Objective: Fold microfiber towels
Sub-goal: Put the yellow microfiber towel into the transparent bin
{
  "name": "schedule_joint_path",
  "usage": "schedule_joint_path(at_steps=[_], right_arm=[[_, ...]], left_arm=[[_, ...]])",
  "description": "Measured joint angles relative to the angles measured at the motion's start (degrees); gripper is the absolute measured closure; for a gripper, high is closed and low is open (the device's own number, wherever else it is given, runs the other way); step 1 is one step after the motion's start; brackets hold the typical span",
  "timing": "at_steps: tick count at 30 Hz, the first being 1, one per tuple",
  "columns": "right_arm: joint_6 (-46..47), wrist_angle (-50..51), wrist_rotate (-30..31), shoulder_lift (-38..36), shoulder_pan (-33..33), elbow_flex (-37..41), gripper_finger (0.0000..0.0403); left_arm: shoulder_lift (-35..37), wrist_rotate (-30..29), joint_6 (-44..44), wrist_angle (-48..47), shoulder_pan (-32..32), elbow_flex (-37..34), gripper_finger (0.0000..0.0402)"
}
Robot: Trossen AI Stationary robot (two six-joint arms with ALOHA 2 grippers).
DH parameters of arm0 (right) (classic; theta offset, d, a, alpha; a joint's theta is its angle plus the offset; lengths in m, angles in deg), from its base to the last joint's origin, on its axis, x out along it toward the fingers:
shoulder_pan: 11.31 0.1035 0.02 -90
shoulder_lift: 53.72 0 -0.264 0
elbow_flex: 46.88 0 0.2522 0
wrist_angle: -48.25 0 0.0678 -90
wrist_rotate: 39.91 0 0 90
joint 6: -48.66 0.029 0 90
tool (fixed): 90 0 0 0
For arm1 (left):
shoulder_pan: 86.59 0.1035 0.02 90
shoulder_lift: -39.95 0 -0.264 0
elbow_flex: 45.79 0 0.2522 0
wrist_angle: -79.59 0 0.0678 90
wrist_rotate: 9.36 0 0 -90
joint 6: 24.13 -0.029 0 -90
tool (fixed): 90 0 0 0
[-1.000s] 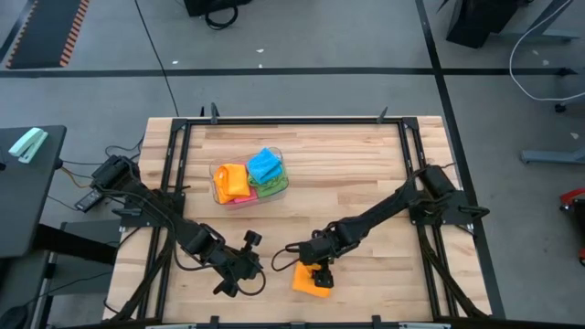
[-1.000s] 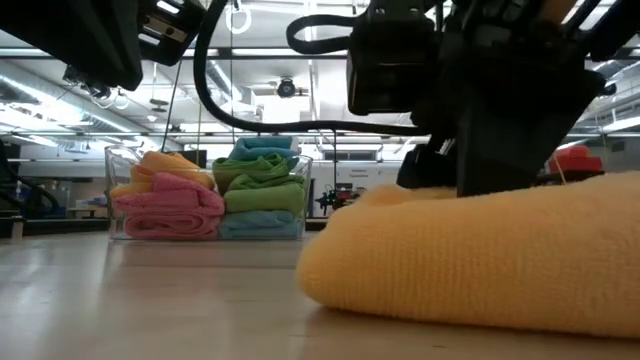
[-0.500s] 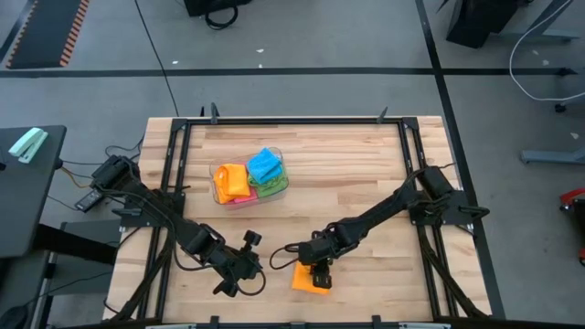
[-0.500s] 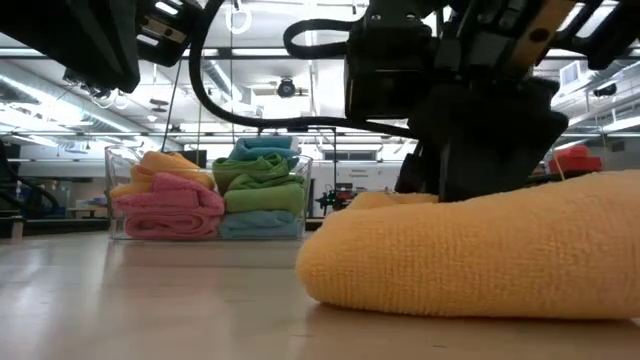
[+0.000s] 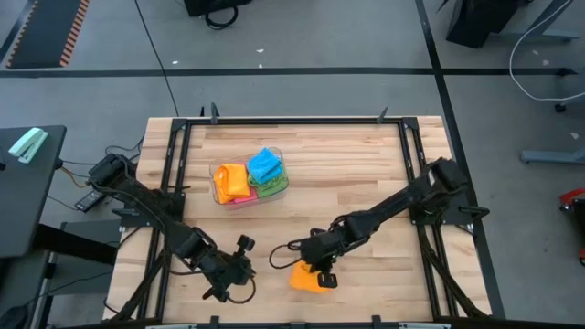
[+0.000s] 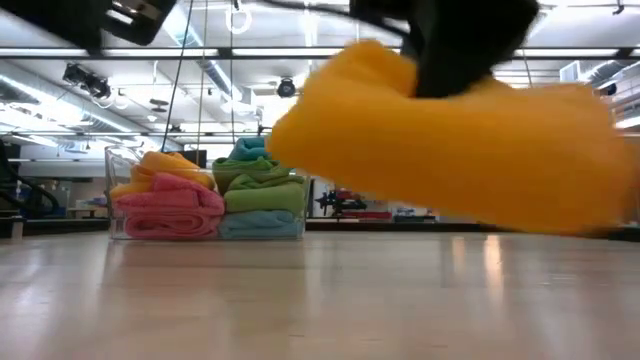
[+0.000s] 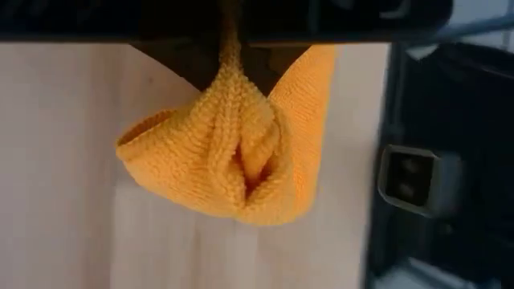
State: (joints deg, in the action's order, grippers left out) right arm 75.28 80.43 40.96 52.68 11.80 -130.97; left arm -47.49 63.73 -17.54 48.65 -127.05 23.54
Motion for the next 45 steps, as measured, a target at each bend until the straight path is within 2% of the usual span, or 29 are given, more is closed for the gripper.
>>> schedule_joint_path(at_steps=[2, 5, 9, 19, 22, 27, 34, 39, 45], right_arm=[[-1.17, 1.50, 3.55, -2.67, 0.03, -0.02, 0.0385], [-3.85, 3.50, 9.77, -5.97, 1.00, -0.02, 0.0385], [-9.01, 4.46, 19.93, -8.21, 3.84, -0.04, 0.0385], [-15.25, 7.38, 45.81, -7.76, 12.44, -0.09, 0.0385], [-16.27, 7.39, 50.75, -7.54, 14.28, -0.09, 0.0385], [-17.19, 6.09, 51.91, -6.48, 14.85, -0.11, 0.0385], [-16.49, 5.60, 51.70, -5.80, 13.50, -0.11, 0.0385], [-13.47, 5.59, 52.21, -5.80, 11.91, -0.11, 0.0385], [-10.17, 5.86, 51.16, -5.80, 10.26, -0.11, 0.0385]], left_arm=[[0.01, -4.41, 5.00, 1.00, 0.40, 0.00, 0.0347], [-0.70, -5.95, 8.41, 2.25, 2.38, -0.03, 0.0328], [-0.95, -5.96, 7.54, 14.80, 5.52, -3.04, 0.0287], [-1.09, -5.50, 4.70, 26.63, 12.74, -4.44, 0.0136], [-1.50, -3.91, 3.95, 29.69, 14.00, -4.42, 0.0098], [-3.36, 5.60, 3.29, 34.59, 16.63, -4.33, 0.0062], [-6.47, 10.08, 4.03, 38.22, 19.51, -4.20, 0.0056], [-7.15, 9.36, 3.62, 38.63, 20.12, -3.72, 0.0056], [-7.17, 0.88, -0.62, 38.42, 20.16, -3.43, 0.0056]])
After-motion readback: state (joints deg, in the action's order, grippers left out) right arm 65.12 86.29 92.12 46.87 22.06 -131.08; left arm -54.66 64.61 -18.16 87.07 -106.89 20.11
